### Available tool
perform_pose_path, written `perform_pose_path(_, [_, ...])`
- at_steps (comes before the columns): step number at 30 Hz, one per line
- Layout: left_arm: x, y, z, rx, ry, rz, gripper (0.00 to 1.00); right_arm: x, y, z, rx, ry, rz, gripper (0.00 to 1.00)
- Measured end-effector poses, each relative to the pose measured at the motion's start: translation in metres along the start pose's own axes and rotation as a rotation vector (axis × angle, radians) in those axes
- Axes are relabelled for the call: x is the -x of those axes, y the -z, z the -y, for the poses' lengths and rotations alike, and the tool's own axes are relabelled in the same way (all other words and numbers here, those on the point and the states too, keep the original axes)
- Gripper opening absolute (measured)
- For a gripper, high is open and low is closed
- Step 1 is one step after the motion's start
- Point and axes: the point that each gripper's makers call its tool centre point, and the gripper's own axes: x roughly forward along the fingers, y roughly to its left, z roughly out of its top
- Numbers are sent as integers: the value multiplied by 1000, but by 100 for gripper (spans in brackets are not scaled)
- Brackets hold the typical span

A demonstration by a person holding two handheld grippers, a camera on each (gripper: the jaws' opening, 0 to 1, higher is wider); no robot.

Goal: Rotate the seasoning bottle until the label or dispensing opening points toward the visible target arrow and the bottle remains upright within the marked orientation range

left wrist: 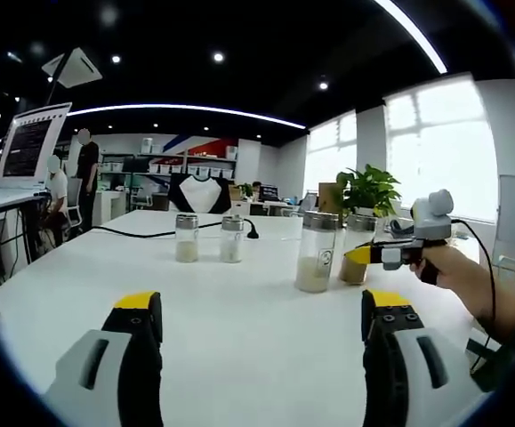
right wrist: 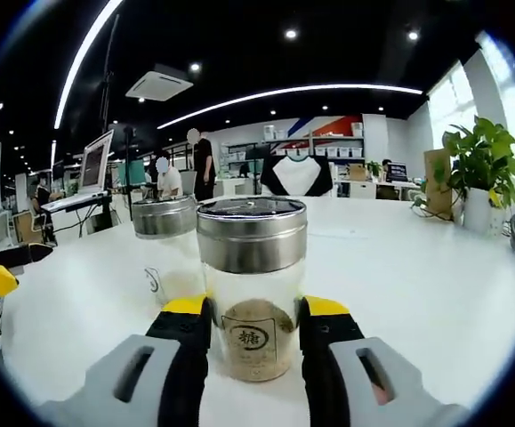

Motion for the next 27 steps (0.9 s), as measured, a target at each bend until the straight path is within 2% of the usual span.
perform_pose_path(27, [1,1,0,5,-3,-9,98,0,-1,2,-28,136,12,38])
